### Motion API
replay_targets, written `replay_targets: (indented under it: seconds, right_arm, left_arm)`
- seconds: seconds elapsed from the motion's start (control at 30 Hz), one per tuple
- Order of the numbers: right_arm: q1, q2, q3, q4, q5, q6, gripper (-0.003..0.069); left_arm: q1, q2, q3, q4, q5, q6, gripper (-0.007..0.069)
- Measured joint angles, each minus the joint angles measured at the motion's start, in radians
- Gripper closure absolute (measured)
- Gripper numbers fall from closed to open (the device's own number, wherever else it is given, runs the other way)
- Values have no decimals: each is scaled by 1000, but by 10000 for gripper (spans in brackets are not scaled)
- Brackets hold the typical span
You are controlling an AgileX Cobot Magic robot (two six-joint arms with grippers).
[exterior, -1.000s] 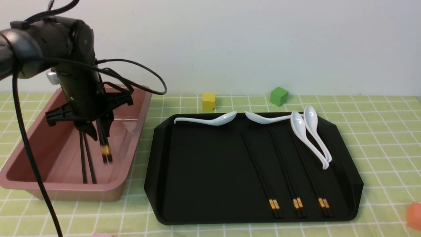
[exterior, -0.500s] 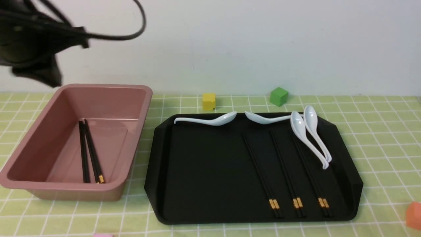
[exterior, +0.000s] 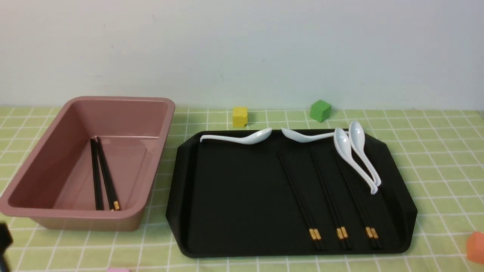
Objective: On green tablecloth take chopsticks from black tray and put them in box.
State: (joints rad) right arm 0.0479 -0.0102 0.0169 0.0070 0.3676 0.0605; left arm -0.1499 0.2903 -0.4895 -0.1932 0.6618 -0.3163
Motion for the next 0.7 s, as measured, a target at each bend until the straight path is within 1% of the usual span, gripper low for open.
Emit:
replay_targets:
  seconds: [0.07,0.17,0.3,0.7]
  right_arm:
    - [0,0,0,0,0,0,419]
    - [0,0,0,0,0,0,419]
    - [0,-1,0,1,0,0,419]
    - [0,-2,0,1,0,0,419]
  left_arm:
    - [0,-98,65,-1,-46,2,637]
    - [0,-252,143,4,-175,4,637]
    - [0,-303,197,11,-329,3,637]
    - [0,-158,205,27,-351,3,637]
